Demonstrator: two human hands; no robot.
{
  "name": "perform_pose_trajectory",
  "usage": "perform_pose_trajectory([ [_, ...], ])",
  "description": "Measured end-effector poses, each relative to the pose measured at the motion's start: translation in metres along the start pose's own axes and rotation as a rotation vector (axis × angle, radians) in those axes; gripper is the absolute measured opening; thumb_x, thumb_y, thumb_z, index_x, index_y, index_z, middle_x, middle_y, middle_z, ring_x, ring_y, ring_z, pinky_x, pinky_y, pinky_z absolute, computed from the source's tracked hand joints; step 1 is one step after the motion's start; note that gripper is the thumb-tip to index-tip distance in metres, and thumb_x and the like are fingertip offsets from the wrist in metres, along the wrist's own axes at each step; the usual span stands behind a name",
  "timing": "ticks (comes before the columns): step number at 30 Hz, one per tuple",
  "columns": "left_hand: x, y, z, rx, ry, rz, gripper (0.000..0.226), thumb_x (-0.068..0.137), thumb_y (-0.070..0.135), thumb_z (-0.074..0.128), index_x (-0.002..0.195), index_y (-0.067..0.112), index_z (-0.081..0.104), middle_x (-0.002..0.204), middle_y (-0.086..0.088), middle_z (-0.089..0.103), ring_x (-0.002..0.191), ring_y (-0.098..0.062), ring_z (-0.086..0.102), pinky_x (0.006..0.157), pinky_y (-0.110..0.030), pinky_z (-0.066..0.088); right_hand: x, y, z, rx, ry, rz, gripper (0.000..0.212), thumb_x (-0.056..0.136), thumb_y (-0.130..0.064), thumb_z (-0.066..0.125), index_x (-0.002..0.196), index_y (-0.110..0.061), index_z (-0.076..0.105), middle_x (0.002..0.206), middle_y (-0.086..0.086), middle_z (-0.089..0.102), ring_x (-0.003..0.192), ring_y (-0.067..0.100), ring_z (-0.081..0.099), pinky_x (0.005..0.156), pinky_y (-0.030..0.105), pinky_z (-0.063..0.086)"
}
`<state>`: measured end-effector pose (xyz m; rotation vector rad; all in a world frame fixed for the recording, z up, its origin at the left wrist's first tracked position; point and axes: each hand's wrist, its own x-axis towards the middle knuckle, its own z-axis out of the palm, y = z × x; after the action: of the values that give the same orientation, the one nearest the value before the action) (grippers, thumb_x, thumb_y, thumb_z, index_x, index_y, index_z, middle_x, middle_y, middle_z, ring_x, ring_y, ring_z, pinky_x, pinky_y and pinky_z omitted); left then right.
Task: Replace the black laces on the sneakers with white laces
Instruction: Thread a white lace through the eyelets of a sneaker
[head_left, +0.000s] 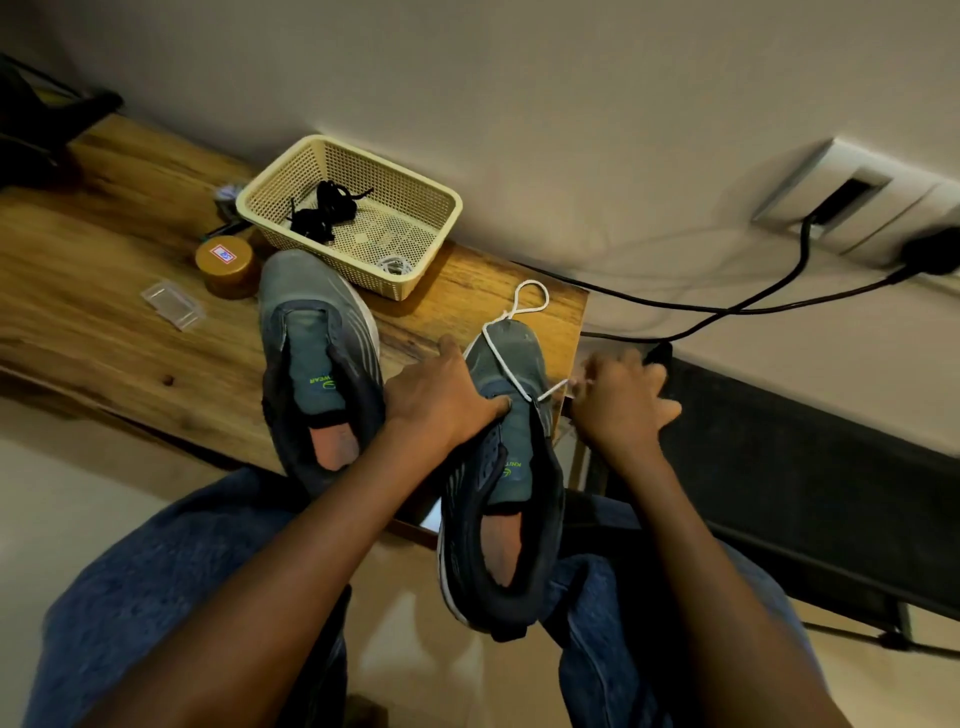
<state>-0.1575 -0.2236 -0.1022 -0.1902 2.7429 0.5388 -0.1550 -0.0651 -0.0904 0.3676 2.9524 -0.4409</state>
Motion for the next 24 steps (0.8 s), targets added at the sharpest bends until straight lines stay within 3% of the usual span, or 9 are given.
perform_pose_trajectory([
  [2,0.001,0.000,0.000,0.002,0.000,-0.002,0.081,0.076,0.067,0.061,0.131,0.013,0.036,0.124,-0.011,0.058,0.111,-0.032,0.058,0.083,-0.038,0.045,0.001,0.001,-0.003,0.065,0.063,0.042,0.017,0.093,-0.022,0.052,0.109,-0.020,0.056,0.125,0.009,0.042,0.119,0.030,0.032,0.091,0.044,0.028],
  [4,0.000,0.001,0.000,0.005,0.000,0.000,0.079,0.076,0.067,0.061,0.129,0.013,0.037,0.124,-0.011,0.058,0.111,-0.032,0.058,0.083,-0.037,0.045,-0.001,0.000,-0.002,0.149,0.038,-0.067,0.020,0.091,-0.027,0.056,0.111,-0.023,0.057,0.124,0.006,0.042,0.118,0.028,0.032,0.092,0.042,0.027],
  [7,0.001,0.001,0.000,-0.003,0.005,0.002,0.075,0.077,0.066,0.061,0.126,0.013,0.038,0.123,-0.011,0.058,0.110,-0.032,0.058,0.080,-0.036,0.043,-0.007,-0.009,0.003,0.172,-0.025,-0.226,0.029,0.087,-0.042,0.062,0.110,-0.024,0.059,0.114,-0.002,0.041,0.116,0.020,0.029,0.076,0.028,0.013],
  [9,0.000,0.001,0.000,-0.008,0.005,0.001,0.074,0.078,0.066,0.060,0.125,0.013,0.038,0.123,-0.011,0.058,0.111,-0.032,0.057,0.079,-0.036,0.042,-0.009,-0.013,0.008,0.126,-0.039,-0.270,0.026,0.087,-0.043,0.063,0.102,-0.023,0.063,0.109,-0.004,0.041,0.112,0.017,0.028,0.073,0.028,0.012],
  [15,0.000,0.001,0.000,-0.021,-0.010,0.001,0.076,0.076,0.066,0.062,0.125,0.014,0.038,0.125,-0.010,0.058,0.112,-0.032,0.057,0.084,-0.038,0.044,-0.008,-0.015,0.015,0.057,0.013,-0.191,0.012,0.090,-0.030,0.055,0.087,-0.020,0.060,0.113,0.001,0.049,0.111,0.023,0.031,0.076,0.035,0.021],
  [20,0.001,0.001,0.000,-0.007,-0.006,0.001,0.077,0.077,0.067,0.061,0.126,0.013,0.037,0.125,-0.011,0.058,0.113,-0.032,0.057,0.082,-0.038,0.043,-0.008,-0.018,0.015,0.092,-0.035,-0.197,0.023,0.088,-0.041,0.062,0.100,-0.022,0.063,0.114,-0.001,0.047,0.114,0.021,0.031,0.076,0.032,0.017],
  [24,0.001,0.001,0.000,0.010,-0.014,0.004,0.080,0.075,0.070,0.060,0.127,0.014,0.036,0.125,-0.010,0.058,0.112,-0.031,0.057,0.084,-0.038,0.044,-0.006,-0.019,0.017,0.081,-0.086,-0.212,0.014,0.090,-0.032,0.060,0.097,-0.020,0.061,0.116,0.003,0.045,0.113,0.023,0.031,0.077,0.033,0.020],
])
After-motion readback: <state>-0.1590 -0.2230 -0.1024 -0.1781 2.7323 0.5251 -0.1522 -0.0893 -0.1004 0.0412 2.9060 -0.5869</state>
